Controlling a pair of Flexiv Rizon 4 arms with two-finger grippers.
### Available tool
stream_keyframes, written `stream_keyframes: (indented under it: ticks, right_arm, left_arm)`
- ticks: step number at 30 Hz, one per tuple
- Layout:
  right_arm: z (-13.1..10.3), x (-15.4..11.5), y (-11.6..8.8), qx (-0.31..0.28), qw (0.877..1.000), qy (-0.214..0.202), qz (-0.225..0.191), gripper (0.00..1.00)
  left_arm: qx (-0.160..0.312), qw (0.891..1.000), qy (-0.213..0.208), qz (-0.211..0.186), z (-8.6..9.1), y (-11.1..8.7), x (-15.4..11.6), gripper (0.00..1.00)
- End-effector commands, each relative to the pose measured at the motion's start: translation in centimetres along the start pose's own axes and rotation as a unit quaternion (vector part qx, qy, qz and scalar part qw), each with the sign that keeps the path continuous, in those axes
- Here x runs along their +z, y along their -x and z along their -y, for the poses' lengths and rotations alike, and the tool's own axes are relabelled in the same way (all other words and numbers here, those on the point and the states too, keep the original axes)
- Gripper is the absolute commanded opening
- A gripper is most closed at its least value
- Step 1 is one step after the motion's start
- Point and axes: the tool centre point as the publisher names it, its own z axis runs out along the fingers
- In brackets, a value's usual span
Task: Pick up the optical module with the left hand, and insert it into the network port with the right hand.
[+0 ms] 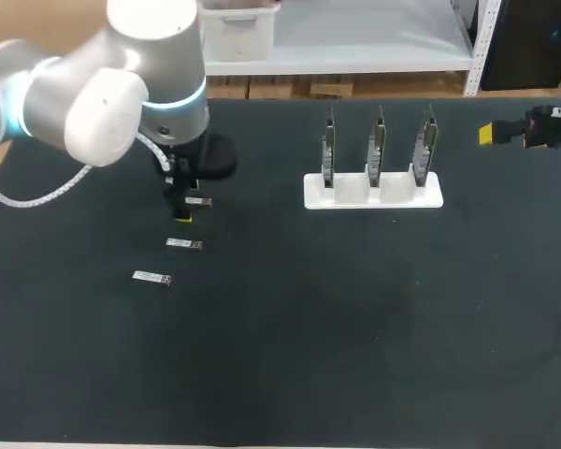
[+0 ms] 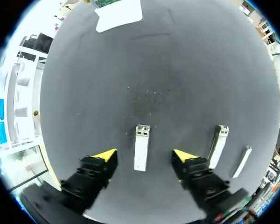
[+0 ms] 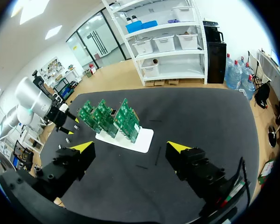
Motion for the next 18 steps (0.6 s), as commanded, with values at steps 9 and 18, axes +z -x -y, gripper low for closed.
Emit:
stream_keyframes:
  ticks: [9,18]
  right_arm:
    - [0.0,0.0,0.0,0.0,1.0,0.0,0.0,1.0]
    - [0.0,0.0,0.0,0.0,1.0,0.0,0.0,1.0]
  left_arm:
    - [-0.006,1.0,-0.003,-0.015,-0.4,-0.3,0.9,0.0]
    - [-0.127,0.99,0.028,0.06,-1.8,0.2,-0.1,0.0]
